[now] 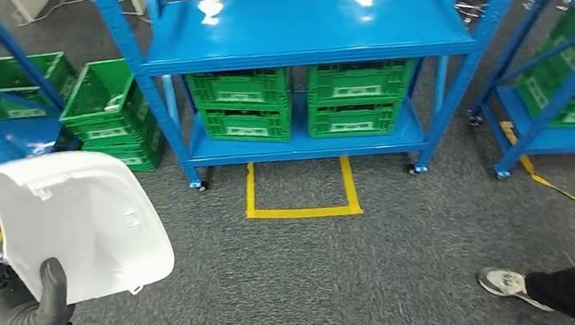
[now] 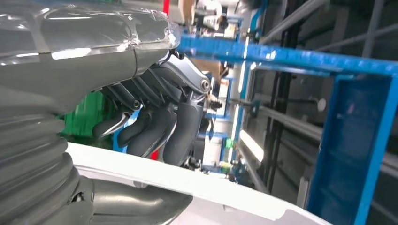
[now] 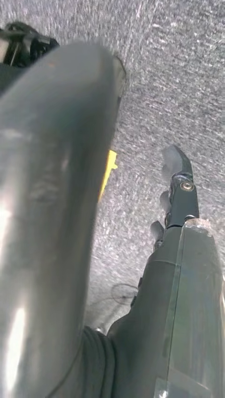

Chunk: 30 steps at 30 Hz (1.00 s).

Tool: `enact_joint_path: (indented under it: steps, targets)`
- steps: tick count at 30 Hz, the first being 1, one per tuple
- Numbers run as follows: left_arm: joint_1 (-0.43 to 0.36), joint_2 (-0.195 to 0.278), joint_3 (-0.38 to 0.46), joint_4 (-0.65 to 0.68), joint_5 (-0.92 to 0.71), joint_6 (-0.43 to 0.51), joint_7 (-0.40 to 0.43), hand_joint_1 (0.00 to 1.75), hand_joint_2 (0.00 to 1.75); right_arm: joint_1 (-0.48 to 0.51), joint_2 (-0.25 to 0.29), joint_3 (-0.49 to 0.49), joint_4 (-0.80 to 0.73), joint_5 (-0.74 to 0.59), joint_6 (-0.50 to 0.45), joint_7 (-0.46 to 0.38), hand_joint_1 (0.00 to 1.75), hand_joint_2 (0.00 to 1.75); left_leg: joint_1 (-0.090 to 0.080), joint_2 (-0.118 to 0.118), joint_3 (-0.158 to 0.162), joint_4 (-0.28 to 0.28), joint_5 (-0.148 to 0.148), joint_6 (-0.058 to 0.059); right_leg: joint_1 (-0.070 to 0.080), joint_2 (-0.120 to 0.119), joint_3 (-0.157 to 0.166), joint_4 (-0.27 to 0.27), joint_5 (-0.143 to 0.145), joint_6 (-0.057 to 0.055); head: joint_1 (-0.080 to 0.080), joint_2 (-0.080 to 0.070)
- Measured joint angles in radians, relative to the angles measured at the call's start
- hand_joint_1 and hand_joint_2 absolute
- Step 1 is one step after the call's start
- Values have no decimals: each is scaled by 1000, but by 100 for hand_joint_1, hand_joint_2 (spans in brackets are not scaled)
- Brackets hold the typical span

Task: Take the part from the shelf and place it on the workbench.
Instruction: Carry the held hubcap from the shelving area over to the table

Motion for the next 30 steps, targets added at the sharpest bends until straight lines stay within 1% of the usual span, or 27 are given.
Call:
enact_joint_path:
  steps: [1, 2, 3, 5, 6, 7, 8, 9, 10, 11, 12, 13, 14, 16, 17, 18, 19, 20, 21, 22, 23, 24, 25, 27, 28, 29, 30]
  targets:
    - [1, 0, 1, -1, 0, 2, 0, 175, 175, 0, 0, 0, 0, 0, 0, 0, 0, 0, 1, -14, -2, -3, 6, 6, -2, -7, 1, 0, -2, 6, 2, 0]
    - [0, 0, 2, -2, 0, 4, 0, 175, 175, 0, -1, 0, 0, 0, 0, 0, 0, 0, 3, -30, -4, -6, 12, 12, -3, 1, -2, 9, -13, 13, 2, 0]
    - [0, 0, 2, -3, 0, 6, 0, 175, 175, 0, -1, 0, 0, 0, 0, 0, 0, 0, 7, -44, -6, -9, 19, 19, -4, 22, -14, 39, -37, 19, 4, 0]
    - [0, -1, 2, -5, 0, 8, 0, 175, 175, 4, -1, 0, 0, 0, 0, 0, 0, 0, 10, -76, -15, -11, 30, 27, -7, 76, -67, 170, -116, 27, 15, 0]
    - [1, -1, 2, -5, 0, 8, 0, 175, 175, 7, -1, 0, 0, 0, 0, 0, 0, 0, 10, -92, -21, -11, 35, 29, -9, 91, -98, 245, -151, 28, 20, 0]
    - [2, -1, 2, -5, 0, 8, 0, 175, 175, 8, -1, 0, 0, 0, 1, 0, 0, 0, 10, -109, -25, -10, 39, 29, -10, 98, -120, 299, -169, 28, 25, 0]
    - [3, -2, 2, -5, 0, 8, 0, 175, 175, 9, -1, 0, 0, 0, 1, 0, 0, 0, 9, -126, -28, -10, 42, 28, -10, 101, -124, 312, -165, 27, 29, 0]
    - [5, -2, 2, -5, 0, 8, 0, 175, 175, 8, -1, 0, 0, 0, 1, 0, 0, 0, 9, -142, -30, -10, 45, 26, -10, 104, -108, 281, -140, 24, 33, 0]
    - [6, -2, 2, -5, 0, 8, 0, 175, 175, 7, -2, 0, 0, 0, 2, 0, 0, 0, 9, -156, -30, -10, 48, 24, -10, 110, -76, 216, -102, 21, 37, 0]
    - [7, -2, 2, -6, 0, 8, 0, 175, 175, 5, -3, 0, 0, 0, 2, 0, 0, 0, 9, -169, -31, -9, 51, 20, -10, 127, -38, 134, -65, 17, 42, 0]
    - [7, -2, 2, -6, 0, 8, 0, 175, 175, 3, -4, 0, 0, 0, 2, 0, 0, 0, 7, -180, -33, -7, 52, 16, -11, 143, -6, 62, -37, 14, 46, 0]
    - [8, -2, 2, -7, 0, 8, 0, 175, 175, 1, -4, 0, 0, 0, 2, 0, 0, 0, 6, -189, -37, -5, 54, 12, -11, 156, 14, 15, -22, 10, 48, 0]
    - [8, -2, 2, -8, -1, 8, 0, 175, 175, 0, -4, 0, 0, 0, 2, 0, 0, 0, 6, -198, -41, -3, 56, 7, -11, 163, 21, -7, -18, 6, 49, 0]
    - [11, -2, 2, -8, -1, 8, 0, 175, 175, -1, -3, 0, 0, 0, 3, 0, 0, 0, 9, -210, -49, -1, 60, -4, -9, 150, 21, -9, -14, -3, 47, 0]
    - [12, -2, 3, -9, -1, 9, 0, 175, 175, -2, -2, 0, 0, 0, 3, 0, 0, 0, 9, -194, -55, 9, 53, -9, -8, 140, 21, -10, -11, -9, 46, 0]
    - [13, -2, 3, -9, -1, 9, 0, 175, 175, -3, -2, 0, 0, 0, 3, 0, 0, 0, 9, -165, -70, 38, 33, -13, -8, 131, 20, -11, -8, -15, 42, 0]
    - [13, -2, 4, -9, -1, 9, 0, 175, 175, -3, -1, 0, 0, 0, 4, 0, 0, 0, 11, -131, -94, 90, 0, -18, -8, 122, 18, -12, -5, -21, 35, 0]
    - [13, -2, 4, -9, -1, 10, 0, 175, 175, -2, -2, 0, 0, 0, 4, 0, 0, 0, 12, -98, -128, 164, -42, -22, -7, 112, 16, -13, -3, -24, 28, 0]
    - [14, -2, 4, -9, -1, 10, 0, 175, 175, 1, -3, 0, 0, 0, 4, 0, 0, 0, 16, -84, -164, 242, -80, -27, -7, 102, 13, -12, -3, -26, 20, 0]
    - [14, -2, 3, -9, -1, 11, 0, 175, 175, 4, -4, 0, 0, -1, 4, 0, 0, 0, 18, -81, -191, 301, -103, -30, -6, 91, 12, -12, -3, -26, 14, 0]
    - [15, -2, 3, -8, -1, 11, 0, 175, 175, 6, -5, 0, 0, -1, 4, 0, 0, 0, 19, -81, -201, 326, -105, -31, -6, 81, 11, -12, -3, -26, 9, 0]
    - [15, -2, 3, -8, -1, 11, 0, 175, 175, 6, -5, 0, 0, -1, 4, 0, 0, 0, 19, -78, -189, 308, -87, -32, -6, 71, 11, -12, -4, -25, 5, 0]
    - [15, -2, 3, -8, -1, 11, 0, 175, 175, 5, -5, 0, 0, -1, 4, 0, 0, 0, 18, -68, -157, 251, -54, -30, -6, 62, 14, -12, -5, -23, 2, 0]
    - [14, -2, 3, -9, -1, 11, 0, 175, 175, 2, -4, 0, 0, -1, 5, 0, 0, 0, 12, -14, -75, 102, 9, -21, -4, 48, 19, -10, -11, -15, -3, 0]
    - [13, -2, 3, -10, -2, 11, -1, 175, 175, 2, -4, 0, 0, -1, 5, 0, 0, 0, 8, 7, -48, 50, 23, -15, -2, 41, 21, -9, -13, -10, -3, 0]
    - [12, -3, 3, -11, -4, 12, -1, 175, 175, 3, -4, 0, 0, -1, 5, 0, 0, 0, 5, 16, -35, 23, 26, -10, 0, 32, 22, -8, -16, -5, -2, 0]
    - [11, -3, 3, -13, -5, 14, -1, 175, 175, 3, -4, 0, 0, -1, 5, 0, 0, 0, 2, 4, -33, 13, 24, -5, 1, 21, 23, -8, -18, 1, 0, 0]
